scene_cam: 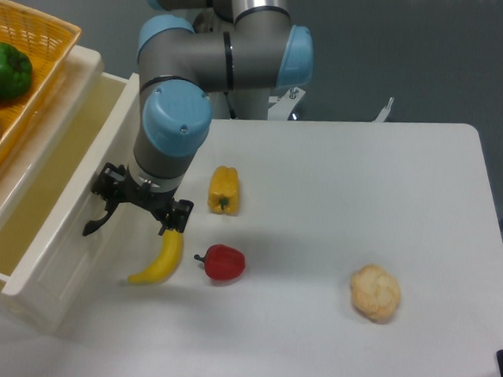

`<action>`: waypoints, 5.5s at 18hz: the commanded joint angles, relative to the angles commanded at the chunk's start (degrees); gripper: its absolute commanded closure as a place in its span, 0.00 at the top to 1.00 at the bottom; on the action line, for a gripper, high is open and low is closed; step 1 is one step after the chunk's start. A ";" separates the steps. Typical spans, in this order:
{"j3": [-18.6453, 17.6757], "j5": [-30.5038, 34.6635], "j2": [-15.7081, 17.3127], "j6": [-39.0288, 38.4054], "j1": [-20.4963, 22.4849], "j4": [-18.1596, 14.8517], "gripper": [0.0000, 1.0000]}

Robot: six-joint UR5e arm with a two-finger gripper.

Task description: Slide open the top white drawer

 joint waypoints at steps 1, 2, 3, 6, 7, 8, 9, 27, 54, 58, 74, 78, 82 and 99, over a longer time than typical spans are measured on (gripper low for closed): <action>0.00 0.00 0.00 0.09 0.09 0.09 1.00; 0.00 0.00 0.00 0.17 0.17 0.00 1.00; 0.00 0.00 0.09 0.35 0.52 0.00 1.00; 0.00 -0.09 0.17 0.44 0.97 0.09 1.00; 0.00 -0.09 0.17 0.61 1.23 0.09 1.00; 0.00 -0.09 0.17 0.88 1.40 0.00 1.00; 0.00 0.00 0.09 0.97 1.41 0.00 1.00; 0.97 2.11 -0.35 2.02 4.39 -0.17 1.00; 2.63 2.55 -0.62 5.54 8.87 -0.79 1.00; 2.64 2.55 -0.88 5.54 9.14 -0.70 1.00; 1.58 0.09 -1.32 5.27 9.32 -0.88 1.00; 1.32 -1.93 -1.41 4.92 9.66 -0.97 1.00; 1.32 -3.51 -1.41 4.92 10.55 -1.76 1.00; 2.37 1.46 -2.37 5.54 14.15 4.55 1.00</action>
